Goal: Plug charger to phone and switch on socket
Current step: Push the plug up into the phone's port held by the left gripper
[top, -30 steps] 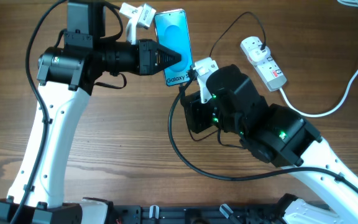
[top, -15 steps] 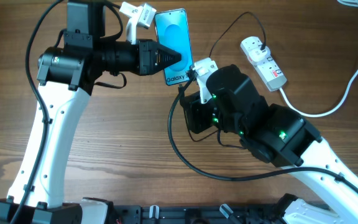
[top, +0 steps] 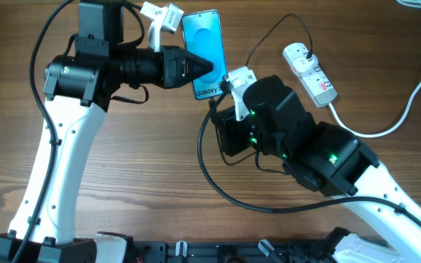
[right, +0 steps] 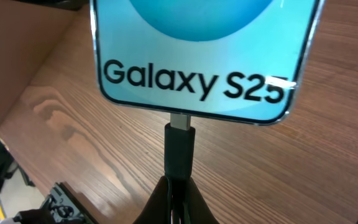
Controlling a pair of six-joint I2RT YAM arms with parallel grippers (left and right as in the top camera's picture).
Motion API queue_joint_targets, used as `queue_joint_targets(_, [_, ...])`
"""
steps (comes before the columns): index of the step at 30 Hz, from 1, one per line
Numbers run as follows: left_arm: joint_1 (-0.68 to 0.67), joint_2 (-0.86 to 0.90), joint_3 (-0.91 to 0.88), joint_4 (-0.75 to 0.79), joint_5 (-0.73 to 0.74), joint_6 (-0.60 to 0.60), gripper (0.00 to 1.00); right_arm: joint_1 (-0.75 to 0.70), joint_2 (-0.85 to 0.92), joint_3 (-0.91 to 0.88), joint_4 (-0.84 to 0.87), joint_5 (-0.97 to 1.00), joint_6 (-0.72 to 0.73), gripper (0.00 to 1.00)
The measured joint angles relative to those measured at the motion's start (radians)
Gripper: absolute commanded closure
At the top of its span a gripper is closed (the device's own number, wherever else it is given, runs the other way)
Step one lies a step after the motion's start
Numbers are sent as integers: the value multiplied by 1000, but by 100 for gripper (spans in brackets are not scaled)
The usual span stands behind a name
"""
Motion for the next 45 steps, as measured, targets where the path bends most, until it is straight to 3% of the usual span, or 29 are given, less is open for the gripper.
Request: queue_joint_targets(45, [0,0,0,0,45,63,96,0,2,27,-13,9,1,96])
